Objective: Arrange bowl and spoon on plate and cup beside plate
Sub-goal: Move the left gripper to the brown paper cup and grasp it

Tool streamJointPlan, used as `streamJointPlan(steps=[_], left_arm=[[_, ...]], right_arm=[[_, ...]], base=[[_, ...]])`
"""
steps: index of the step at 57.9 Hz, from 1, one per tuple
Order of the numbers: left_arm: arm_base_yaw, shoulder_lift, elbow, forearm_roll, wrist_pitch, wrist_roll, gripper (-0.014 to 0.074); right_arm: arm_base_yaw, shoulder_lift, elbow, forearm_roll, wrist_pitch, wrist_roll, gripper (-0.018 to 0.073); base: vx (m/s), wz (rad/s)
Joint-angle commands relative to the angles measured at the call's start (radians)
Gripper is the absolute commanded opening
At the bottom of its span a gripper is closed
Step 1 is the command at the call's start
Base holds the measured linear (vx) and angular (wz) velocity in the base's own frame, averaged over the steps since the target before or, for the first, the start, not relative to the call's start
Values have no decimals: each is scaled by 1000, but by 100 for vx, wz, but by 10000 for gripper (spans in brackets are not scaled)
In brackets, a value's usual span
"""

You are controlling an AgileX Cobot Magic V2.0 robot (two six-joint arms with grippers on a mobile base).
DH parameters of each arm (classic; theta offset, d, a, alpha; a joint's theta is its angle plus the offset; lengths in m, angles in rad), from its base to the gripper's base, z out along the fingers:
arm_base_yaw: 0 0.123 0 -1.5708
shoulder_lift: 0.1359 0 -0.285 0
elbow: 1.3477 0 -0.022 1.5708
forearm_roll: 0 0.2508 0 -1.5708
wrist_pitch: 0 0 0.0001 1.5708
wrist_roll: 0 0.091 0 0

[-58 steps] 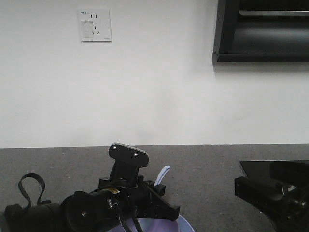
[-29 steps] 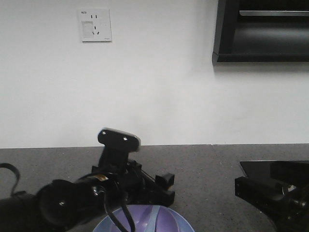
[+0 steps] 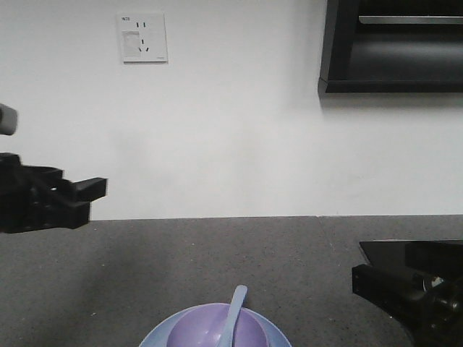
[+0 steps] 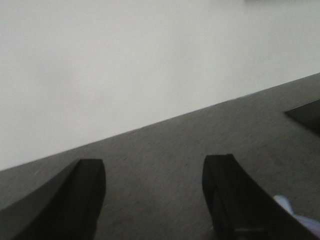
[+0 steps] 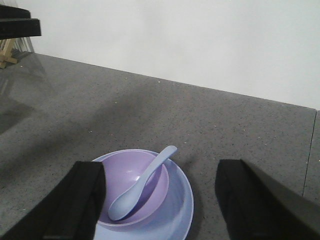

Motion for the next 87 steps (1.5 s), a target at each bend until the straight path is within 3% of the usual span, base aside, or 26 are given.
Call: streamJointPlan(steps=[1,2,4,5,9,14,17,23,29,35,49,53,87], left_arm=[[67,-69,-27,253,62,-257,498],[88,-82,-27,346,102,-320,498],[108,-95,-29,435,142,-420,498],[126,-104,-31,518,184,-474,498],[161,-132,-31,697,276,-609,498],[192,-156,-31,827,376,-701,498],[207,-156,-33,862,443,-737,498],[227,-137,-55,864,584,-723,498],[251,-102,-65,910,640,-724,496],[290,-60,-68,922,628,-723,495],[364,43,-111,871,677,-688,435],[371,58,-113,834,681,-641,418],[396,188,-113,780,682,-590,407]], right_arm=[[-3,-8,-29,5,-63,-8,532],[-3,-8,-29,5,-61,-8,532],[-3,-8,-29,5,-57,-8,532],[-3,-8,-29,5,-54,-8,532],[-3,-8,-29,5,-46,-8,532],[-3,-8,-29,5,-42,-8,532],[-3,-8,-29,5,-43,-8,532],[-3,-8,-29,5,-41,-8,532],[-3,-8,-29,5,-34,-8,532],[-3,-8,-29,5,-23,-11,532],[-3,-4,-29,-21,2,-22,532],[-3,-4,-29,-21,1,-22,532],[-3,-4,-29,-21,-3,-22,532]], base=[[0,0],[0,0],[0,0],[0,0],[0,0],[0,0],[0,0],[0,0],[0,0],[0,0],[0,0],[0,0],[0,0]])
